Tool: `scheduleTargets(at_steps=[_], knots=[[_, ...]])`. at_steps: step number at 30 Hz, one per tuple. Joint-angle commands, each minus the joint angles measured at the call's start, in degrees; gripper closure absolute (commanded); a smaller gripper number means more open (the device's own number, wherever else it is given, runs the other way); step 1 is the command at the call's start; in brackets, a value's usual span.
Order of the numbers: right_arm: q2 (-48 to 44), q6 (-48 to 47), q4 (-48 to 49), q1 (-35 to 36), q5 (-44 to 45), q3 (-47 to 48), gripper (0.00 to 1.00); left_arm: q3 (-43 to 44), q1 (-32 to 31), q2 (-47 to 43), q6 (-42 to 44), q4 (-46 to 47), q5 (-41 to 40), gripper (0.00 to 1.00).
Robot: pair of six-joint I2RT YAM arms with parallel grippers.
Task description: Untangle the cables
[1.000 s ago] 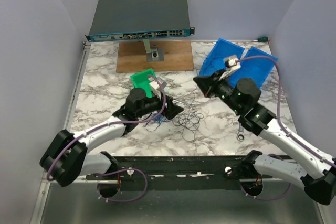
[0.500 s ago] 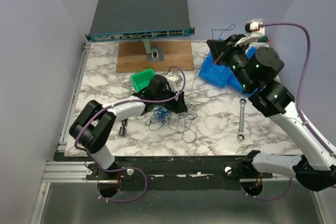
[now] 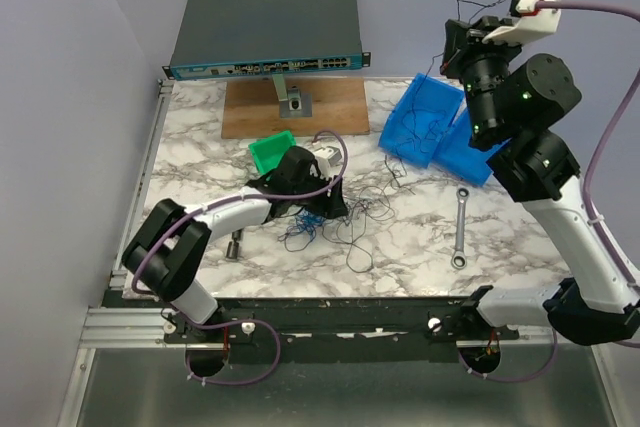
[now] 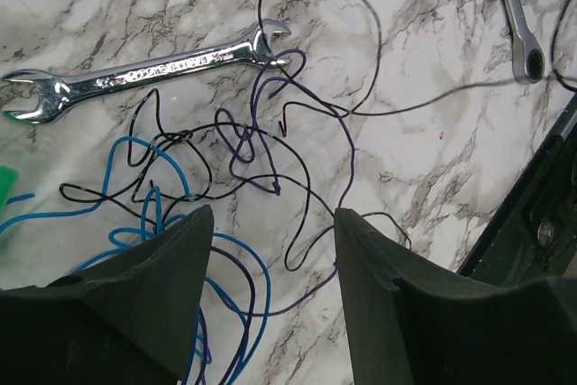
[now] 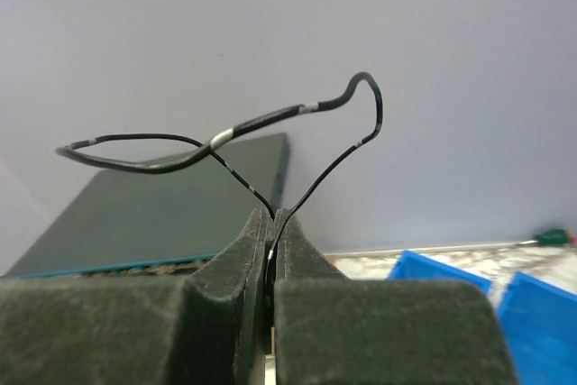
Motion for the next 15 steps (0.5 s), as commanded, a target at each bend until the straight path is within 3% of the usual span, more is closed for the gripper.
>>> scheduleTargets(at_steps=[1, 4, 15], knots=[[4.78, -9.73, 1.99, -1.91, 10.32, 1.13, 0.99, -3.79, -0.16, -6.58, -0.08, 5.01, -4.78, 0.43], [8.37, -10.89, 1.95, -5.53, 12.13, 2.48, 0.99, -6.53, -0.19, -9.88, -0.08, 7.81, -6.35, 0.43], [15.38, -2.9, -3.67, -21.46, 4.54, 9.61, 0.99, -12.0, -0.22, -14.82, -0.08, 16.98, -3.8, 0.43]])
